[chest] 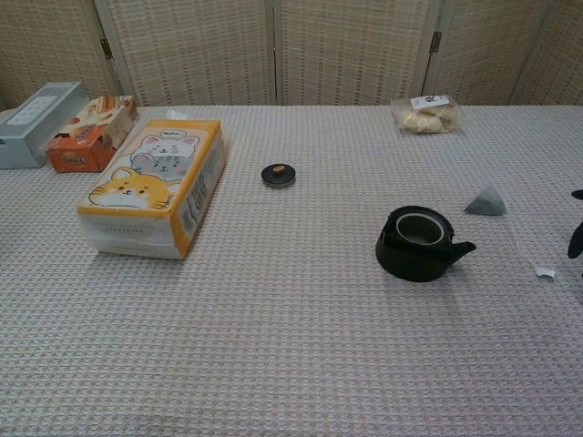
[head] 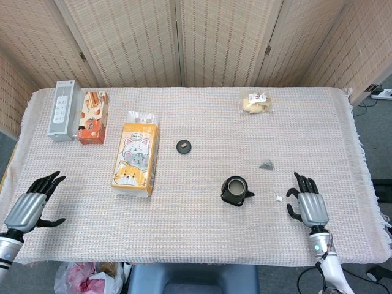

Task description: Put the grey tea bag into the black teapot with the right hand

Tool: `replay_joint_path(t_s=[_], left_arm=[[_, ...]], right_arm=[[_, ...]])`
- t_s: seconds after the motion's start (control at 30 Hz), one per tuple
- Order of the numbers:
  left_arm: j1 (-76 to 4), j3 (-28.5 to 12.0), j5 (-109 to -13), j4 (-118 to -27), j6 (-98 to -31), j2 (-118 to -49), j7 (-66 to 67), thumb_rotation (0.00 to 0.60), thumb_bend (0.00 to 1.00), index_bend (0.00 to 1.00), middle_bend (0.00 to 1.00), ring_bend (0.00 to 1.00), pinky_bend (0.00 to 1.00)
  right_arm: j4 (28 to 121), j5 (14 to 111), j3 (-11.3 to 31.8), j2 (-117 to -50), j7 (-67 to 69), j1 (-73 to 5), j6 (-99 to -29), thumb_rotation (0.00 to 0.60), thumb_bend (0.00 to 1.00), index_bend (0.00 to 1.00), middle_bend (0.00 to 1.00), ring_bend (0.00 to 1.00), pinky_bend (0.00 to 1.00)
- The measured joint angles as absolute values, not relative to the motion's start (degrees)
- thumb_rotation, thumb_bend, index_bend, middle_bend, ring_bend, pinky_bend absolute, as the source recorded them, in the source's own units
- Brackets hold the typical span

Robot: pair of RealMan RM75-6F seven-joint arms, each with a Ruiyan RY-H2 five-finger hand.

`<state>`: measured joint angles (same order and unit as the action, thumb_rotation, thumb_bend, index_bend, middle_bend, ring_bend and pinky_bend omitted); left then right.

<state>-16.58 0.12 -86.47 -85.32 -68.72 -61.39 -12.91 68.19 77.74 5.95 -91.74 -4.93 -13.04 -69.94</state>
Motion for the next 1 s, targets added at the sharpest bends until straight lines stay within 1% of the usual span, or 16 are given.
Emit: replay_joint_path(t_s=[0.43,1.0], left_arm=[[-17.0,0.5,-86.9,-84.3,-68.3,-61.1,-15.5,0.600,0.14,0.02,0.00,0.00,0.09],[-17.2,0.8,-87.2,-83.6,-68.3,-60.7,-17.5,0.600,0.14,0.02,0.00,0.00,0.09]], right_arm=[[65.2,76.2,6.4,-94.7,-7.0,-14.5,-68.3,0.600,0.34,0.45,0.02,0.00,0.00],[63.5,75.3,6.6,-96.6,-7.3,-16.2,-66.3,0.600,0.34,0.45,0.02,0.00,0.00]])
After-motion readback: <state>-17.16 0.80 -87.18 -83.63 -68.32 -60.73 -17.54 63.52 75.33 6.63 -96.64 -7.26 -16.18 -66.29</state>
